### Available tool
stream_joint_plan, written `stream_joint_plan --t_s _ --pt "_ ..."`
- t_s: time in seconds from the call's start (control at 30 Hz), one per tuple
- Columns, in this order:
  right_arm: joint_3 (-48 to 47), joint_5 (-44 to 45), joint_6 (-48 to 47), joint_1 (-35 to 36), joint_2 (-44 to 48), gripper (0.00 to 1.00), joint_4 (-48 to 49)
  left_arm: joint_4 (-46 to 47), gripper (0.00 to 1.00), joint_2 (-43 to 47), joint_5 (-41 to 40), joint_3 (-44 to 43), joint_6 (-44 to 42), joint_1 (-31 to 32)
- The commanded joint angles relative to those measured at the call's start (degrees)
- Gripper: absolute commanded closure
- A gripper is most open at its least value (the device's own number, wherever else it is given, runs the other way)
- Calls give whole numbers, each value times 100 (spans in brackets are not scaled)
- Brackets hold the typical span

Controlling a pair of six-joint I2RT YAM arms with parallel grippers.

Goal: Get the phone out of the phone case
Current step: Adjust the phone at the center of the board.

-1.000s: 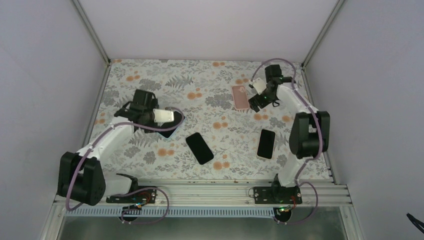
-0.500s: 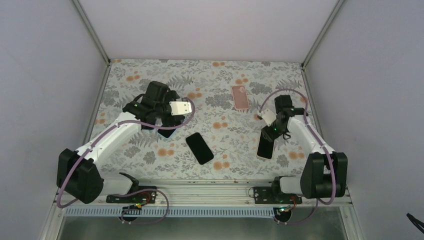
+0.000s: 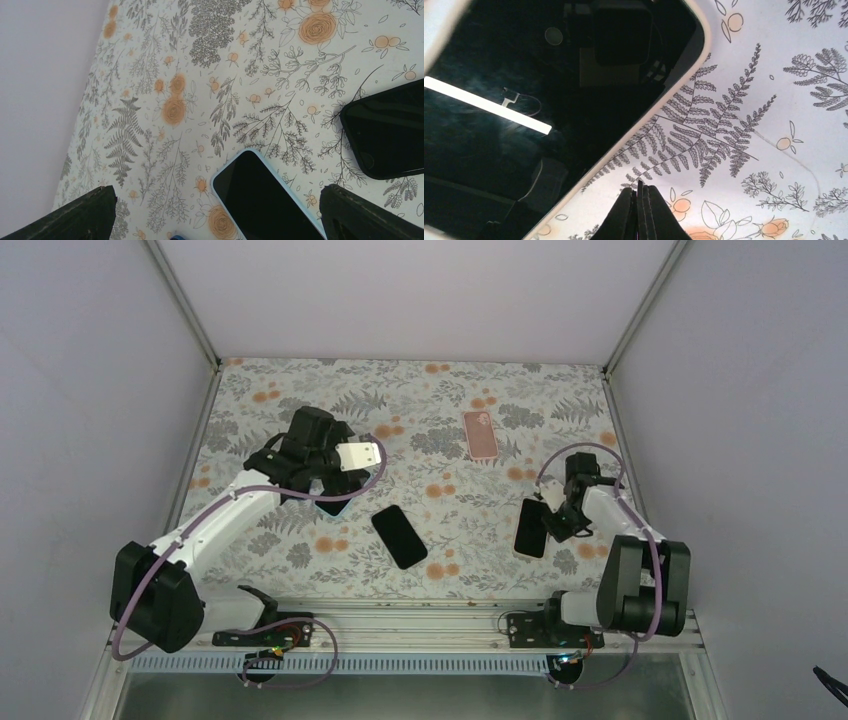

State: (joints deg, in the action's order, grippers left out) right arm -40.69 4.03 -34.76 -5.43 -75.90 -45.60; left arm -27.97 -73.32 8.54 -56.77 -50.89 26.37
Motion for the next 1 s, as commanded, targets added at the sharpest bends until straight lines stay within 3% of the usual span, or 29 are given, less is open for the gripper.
stream_joint_plan --t_s 0.0,0.2,0.37,0.77,0.87,0.9,0.97 --pt "73 44 -175 -124 -342 96 411 107 0 151 -2 101 121 -7" --pt "-249 -243 -137 -120 -1136 96 663 168 0 206 -35 135 184 -9" --pt "-1044 -1021 -100 29 -1845 96 359 162 0 270 -81 157 194 -9" --pt "-2452 -2302 141 2101 -2888 96 -179 126 0 494 -153 211 203 -42" --pt "-2664 -1918 342 2215 -2714 95 87 160 0 515 -197 225 203 -76" --pt "-2634 -1843 313 2184 -2461 83 254 182 0 515 -207 234 203 -98" --pt "-2419 -1871 -74 2147 -1786 34 433 219 0 544 -201 258 203 -138"
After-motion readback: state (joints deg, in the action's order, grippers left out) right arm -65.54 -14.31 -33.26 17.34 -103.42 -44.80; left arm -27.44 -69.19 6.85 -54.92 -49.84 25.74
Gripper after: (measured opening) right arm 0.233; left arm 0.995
